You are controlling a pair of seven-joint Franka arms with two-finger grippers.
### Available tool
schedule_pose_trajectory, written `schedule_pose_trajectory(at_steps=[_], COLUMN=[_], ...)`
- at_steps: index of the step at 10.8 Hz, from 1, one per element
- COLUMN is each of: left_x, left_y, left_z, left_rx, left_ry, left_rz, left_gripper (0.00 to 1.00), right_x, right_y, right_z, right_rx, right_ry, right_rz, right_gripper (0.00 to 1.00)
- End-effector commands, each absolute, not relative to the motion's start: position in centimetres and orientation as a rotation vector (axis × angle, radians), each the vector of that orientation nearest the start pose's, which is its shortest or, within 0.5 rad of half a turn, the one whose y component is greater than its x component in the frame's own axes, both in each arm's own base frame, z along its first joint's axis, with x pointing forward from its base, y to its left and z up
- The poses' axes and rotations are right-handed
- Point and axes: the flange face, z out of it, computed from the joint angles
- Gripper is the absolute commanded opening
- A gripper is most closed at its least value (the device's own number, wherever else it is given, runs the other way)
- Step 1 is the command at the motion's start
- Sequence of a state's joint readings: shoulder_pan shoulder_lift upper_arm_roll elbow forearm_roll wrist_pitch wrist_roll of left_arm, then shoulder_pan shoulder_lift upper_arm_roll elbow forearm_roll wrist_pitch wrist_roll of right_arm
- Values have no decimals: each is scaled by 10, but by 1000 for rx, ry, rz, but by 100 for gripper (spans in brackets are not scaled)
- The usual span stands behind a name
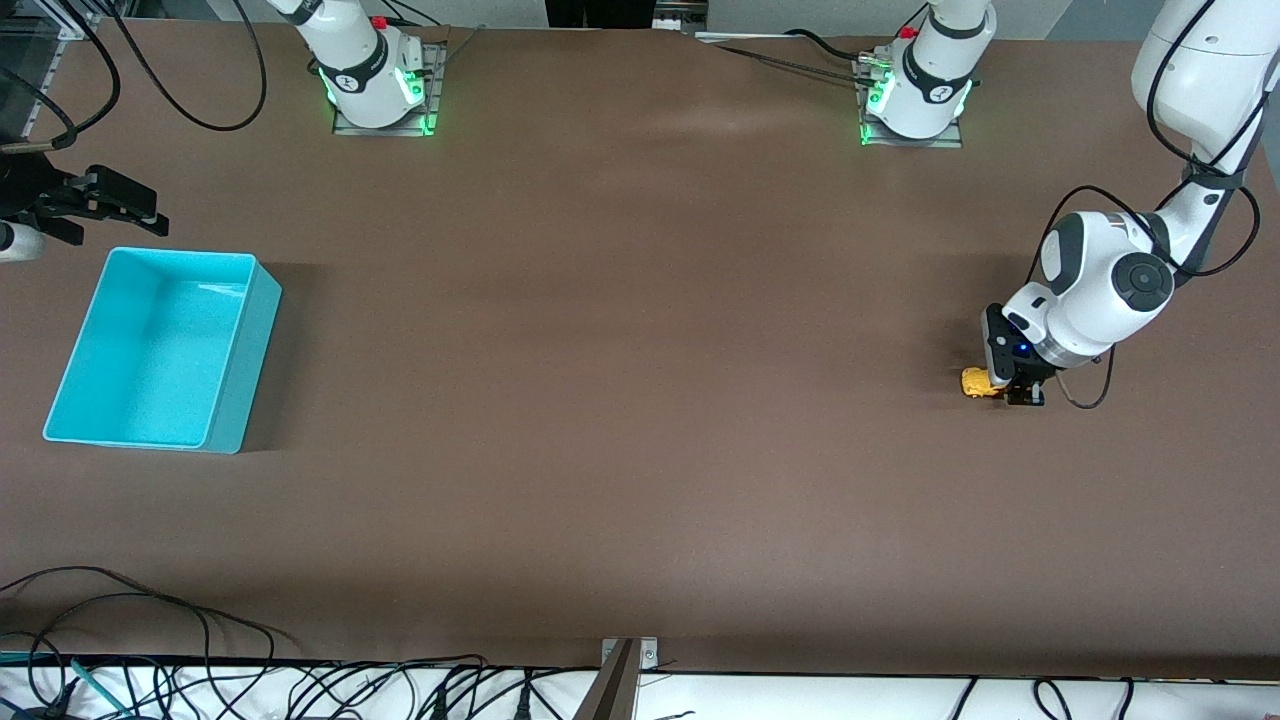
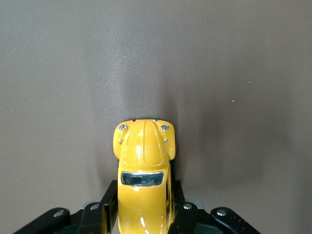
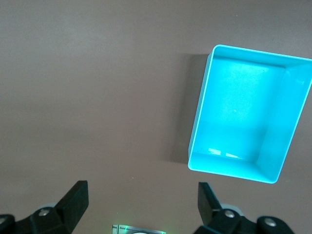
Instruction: Wind up and store yellow beetle car
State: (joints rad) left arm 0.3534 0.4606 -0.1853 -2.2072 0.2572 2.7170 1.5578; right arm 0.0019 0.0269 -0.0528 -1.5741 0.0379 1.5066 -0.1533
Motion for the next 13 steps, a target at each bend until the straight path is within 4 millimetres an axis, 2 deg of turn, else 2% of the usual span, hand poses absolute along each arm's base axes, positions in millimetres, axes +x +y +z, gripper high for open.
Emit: schedule_pose_trajectory(at_steps=[1,9,10,11,12,13], left_x=[532,532,533,533,538,541], left_y=[93,92,93,93,94,94], left_z=[131,133,134,134,139,148], left_rx=[-2157,-2150,-2148,-2148,-2140,-2129], left_ry=[2281,2284,2281,2281,2274,2270], left_rz=[54,53,51,51,42,39], left_gripper=[11,11,15,46,91,100], right_x=[553,553,553,553,553,553], right_y=[-24,-24,-24,-24,-24,-24], right_z=[610,610,609,610,610,610], right_rx=[-3064,-3064,-3064,-3064,-3064,-3064], right_ry=[-172,-175,-172,-175,-175,-175], right_rz=[130,128,130,125,125,128], right_gripper=[100,100,100,100,100,100])
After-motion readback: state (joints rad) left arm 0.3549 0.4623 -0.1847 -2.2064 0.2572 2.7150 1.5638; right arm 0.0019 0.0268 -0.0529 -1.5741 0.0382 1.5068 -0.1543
